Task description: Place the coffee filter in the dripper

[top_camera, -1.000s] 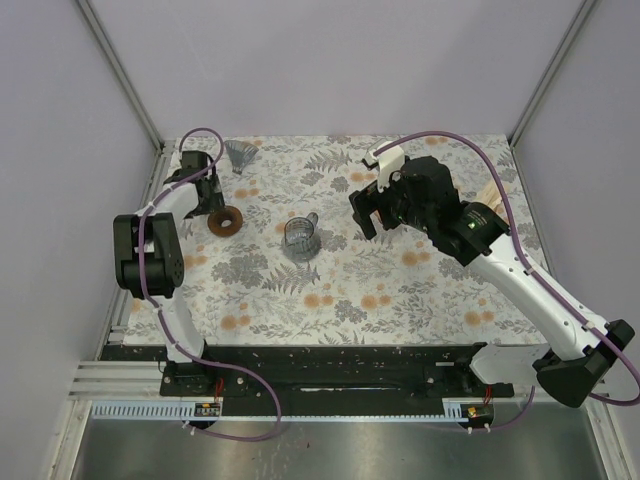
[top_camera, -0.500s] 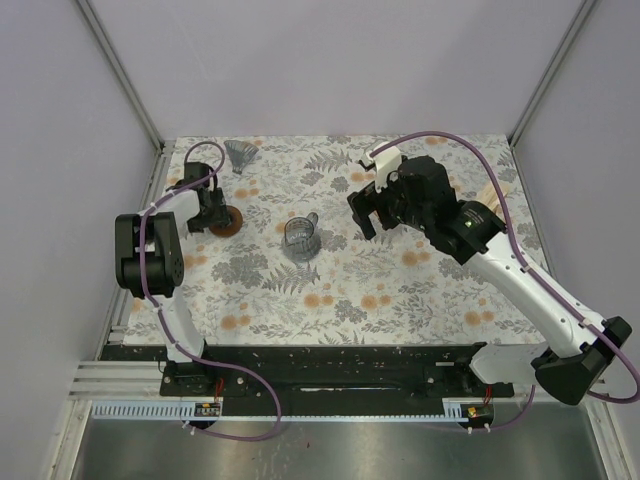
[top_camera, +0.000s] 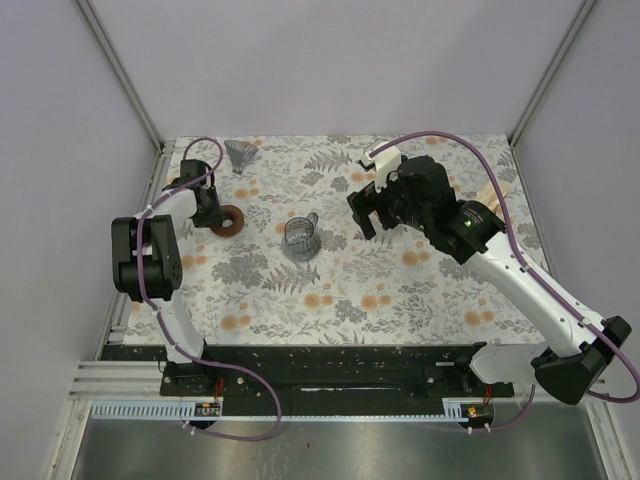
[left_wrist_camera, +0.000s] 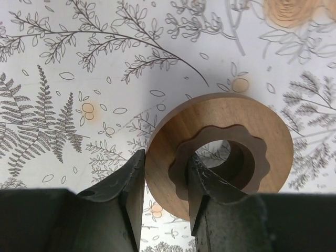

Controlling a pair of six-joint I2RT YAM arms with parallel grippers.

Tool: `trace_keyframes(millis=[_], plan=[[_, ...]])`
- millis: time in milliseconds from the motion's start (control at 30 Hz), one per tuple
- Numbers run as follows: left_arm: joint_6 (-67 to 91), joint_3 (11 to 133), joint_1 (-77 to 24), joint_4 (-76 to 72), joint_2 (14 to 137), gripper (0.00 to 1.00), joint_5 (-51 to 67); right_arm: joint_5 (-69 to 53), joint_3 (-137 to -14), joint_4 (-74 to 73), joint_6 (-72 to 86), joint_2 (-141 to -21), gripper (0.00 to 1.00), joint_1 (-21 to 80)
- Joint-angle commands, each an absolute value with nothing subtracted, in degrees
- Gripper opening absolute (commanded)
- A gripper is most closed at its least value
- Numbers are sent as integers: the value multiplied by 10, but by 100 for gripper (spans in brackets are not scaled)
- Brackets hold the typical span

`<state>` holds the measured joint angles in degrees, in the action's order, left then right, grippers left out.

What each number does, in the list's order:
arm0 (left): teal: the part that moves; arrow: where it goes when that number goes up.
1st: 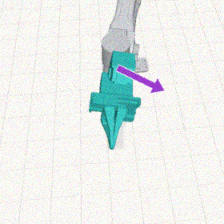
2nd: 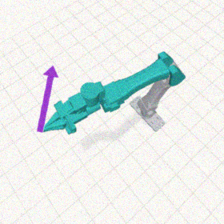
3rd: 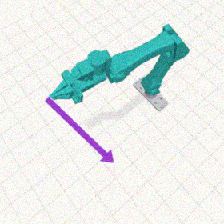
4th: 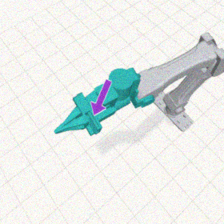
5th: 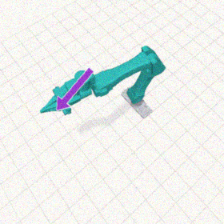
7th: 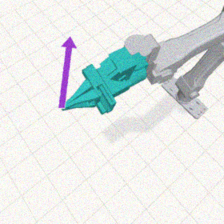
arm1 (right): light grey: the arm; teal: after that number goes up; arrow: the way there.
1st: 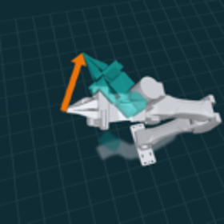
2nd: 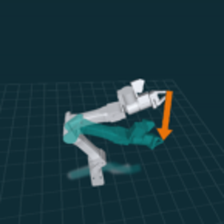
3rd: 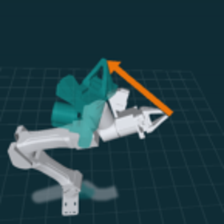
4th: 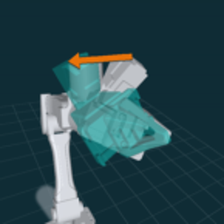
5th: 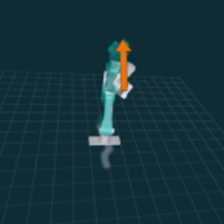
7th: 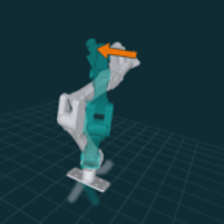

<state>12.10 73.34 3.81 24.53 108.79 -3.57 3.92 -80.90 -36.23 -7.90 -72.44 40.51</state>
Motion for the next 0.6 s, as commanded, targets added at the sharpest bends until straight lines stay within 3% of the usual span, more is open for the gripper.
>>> trace_keyframes(millis=[0, 167, 367, 567], plan=[[76, 749, 33, 254, 1009, 0, 16, 49, -810, -348, -87, -718, 100, 409], [36, 788, 6, 320, 966, 0, 88, 51, -810, -348, -87, -718, 99, 409], [-17, 844, -101, 381, 937, 0, 122, 55, -809, -351, -89, -719, 99, 409], [-37, 889, -190, 430, 975, 0, 95, 59, -808, -352, -90, -713, 99, 410]])
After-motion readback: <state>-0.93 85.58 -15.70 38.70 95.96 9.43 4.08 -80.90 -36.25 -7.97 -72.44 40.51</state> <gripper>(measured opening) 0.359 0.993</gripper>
